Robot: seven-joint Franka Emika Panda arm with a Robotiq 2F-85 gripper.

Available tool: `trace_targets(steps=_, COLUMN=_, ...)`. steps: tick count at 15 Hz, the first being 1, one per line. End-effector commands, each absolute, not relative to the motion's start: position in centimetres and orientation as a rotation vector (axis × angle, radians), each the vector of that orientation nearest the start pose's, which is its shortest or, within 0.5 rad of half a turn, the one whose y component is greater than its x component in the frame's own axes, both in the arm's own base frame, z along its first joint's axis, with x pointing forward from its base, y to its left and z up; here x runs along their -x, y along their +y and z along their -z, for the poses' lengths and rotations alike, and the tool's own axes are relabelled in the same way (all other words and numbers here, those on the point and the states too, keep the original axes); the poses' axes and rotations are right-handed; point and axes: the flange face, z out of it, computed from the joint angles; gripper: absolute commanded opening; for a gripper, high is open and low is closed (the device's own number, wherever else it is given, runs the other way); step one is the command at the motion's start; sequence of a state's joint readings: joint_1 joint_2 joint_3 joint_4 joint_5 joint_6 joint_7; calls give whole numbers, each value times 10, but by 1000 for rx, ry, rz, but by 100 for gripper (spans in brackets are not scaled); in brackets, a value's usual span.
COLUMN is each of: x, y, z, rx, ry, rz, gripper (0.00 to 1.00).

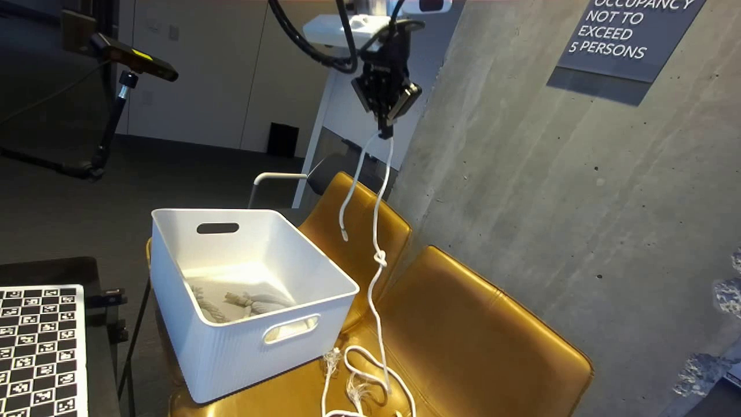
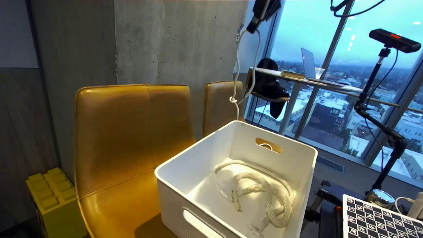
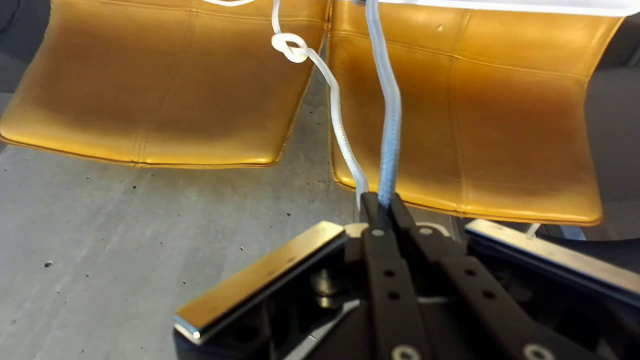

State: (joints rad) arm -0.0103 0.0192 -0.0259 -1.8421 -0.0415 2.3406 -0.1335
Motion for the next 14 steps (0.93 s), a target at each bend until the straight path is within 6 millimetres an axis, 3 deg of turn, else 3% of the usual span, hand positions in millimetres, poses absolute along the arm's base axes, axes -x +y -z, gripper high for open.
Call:
trace_targets(steps=1, x=-570, y=18, z=-602, rx=3105, ry=-244, rz=801, gripper=1)
trace_targets(steps=5, x=-521, y=78, z=-632, rx=3058, ry=-369, rz=858, gripper=1)
trace_targets(steps=8, x=-480, y=130, z=-640, rx=3029, ry=-466, rz=894, gripper=1)
trace_targets(steps=9, x=-465, y=144, z=-633, rx=3024, ry=-498, rz=893, gripper=1)
trace_targets(steps=11, x=-440, y=154, z=-608, rx=3030, ry=-537, rz=850, gripper=1)
trace_targets(steps=14, x=-405, y=131, z=-545, rx=3104, ry=-510, rz=670, gripper=1)
